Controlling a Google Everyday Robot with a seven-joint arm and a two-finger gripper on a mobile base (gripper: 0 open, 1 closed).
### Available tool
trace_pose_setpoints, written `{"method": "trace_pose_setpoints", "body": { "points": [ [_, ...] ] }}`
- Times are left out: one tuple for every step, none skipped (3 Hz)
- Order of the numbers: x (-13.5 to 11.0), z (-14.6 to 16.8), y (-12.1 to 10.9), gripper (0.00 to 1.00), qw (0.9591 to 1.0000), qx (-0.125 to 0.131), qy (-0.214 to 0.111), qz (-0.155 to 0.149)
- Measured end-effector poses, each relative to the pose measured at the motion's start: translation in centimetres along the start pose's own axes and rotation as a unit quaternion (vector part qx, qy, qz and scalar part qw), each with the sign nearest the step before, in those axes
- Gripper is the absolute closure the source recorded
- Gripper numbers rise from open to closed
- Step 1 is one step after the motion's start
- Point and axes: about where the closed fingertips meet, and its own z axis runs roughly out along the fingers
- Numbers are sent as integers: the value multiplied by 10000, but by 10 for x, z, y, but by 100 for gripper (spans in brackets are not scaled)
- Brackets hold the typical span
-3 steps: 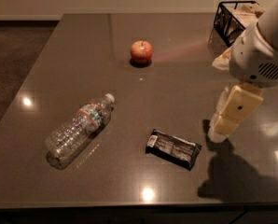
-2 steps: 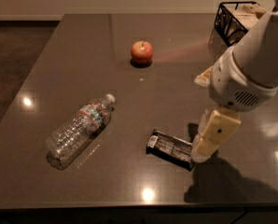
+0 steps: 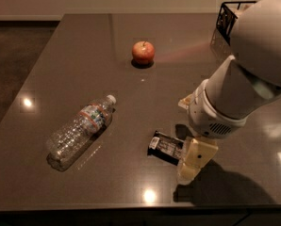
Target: Move rxbar chocolate near apple
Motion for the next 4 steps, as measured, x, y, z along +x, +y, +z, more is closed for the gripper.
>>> {"method": "trace_pose_setpoints", "body": {
  "points": [
    [2, 18, 7, 0, 9999, -131, 24, 48],
    [4, 27, 10, 0, 9997, -224, 58, 121],
    [5, 33, 7, 18, 9994, -257, 107, 191],
    [3, 34, 5, 41, 9992, -287, 113, 256]
  ]
}}
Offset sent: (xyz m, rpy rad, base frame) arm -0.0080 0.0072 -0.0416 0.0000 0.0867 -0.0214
